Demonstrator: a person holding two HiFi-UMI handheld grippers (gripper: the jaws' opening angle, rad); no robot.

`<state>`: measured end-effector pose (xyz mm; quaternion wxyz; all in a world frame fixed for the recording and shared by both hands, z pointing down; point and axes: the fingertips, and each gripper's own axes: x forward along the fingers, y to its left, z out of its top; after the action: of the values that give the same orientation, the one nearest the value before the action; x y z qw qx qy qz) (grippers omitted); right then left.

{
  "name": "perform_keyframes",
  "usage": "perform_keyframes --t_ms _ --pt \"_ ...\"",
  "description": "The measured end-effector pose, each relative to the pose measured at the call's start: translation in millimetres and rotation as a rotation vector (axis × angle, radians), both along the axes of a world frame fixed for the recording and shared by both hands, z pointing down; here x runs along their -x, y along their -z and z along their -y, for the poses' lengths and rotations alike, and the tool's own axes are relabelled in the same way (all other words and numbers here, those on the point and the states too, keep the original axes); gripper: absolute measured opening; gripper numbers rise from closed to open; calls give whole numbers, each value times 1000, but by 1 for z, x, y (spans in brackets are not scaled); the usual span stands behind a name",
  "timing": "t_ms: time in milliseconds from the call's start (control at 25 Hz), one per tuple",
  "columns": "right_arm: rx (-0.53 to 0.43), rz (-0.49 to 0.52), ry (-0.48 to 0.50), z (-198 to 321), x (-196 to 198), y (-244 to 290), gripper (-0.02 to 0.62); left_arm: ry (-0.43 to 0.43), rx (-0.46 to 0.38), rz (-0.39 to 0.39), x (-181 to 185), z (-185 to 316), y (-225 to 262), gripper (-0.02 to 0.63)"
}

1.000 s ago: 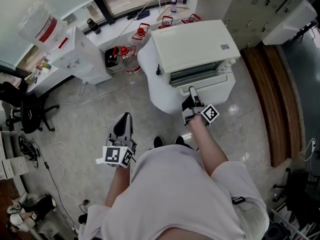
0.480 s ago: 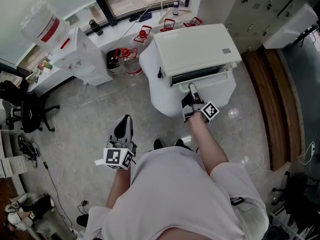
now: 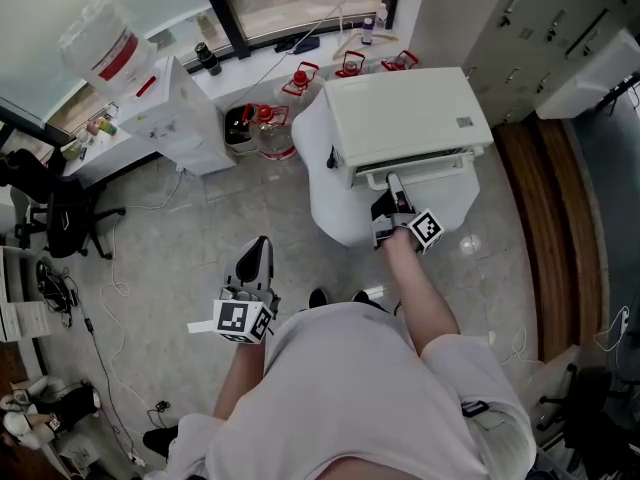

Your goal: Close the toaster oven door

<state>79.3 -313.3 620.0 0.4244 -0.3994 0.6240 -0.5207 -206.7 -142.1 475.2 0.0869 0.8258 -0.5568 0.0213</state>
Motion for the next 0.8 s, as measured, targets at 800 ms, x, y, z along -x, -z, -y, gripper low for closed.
perform_keyframes --t_ms 800 --pt "-18 -31 12 18 3 6 109 30 3 -5 10 1 -1 20"
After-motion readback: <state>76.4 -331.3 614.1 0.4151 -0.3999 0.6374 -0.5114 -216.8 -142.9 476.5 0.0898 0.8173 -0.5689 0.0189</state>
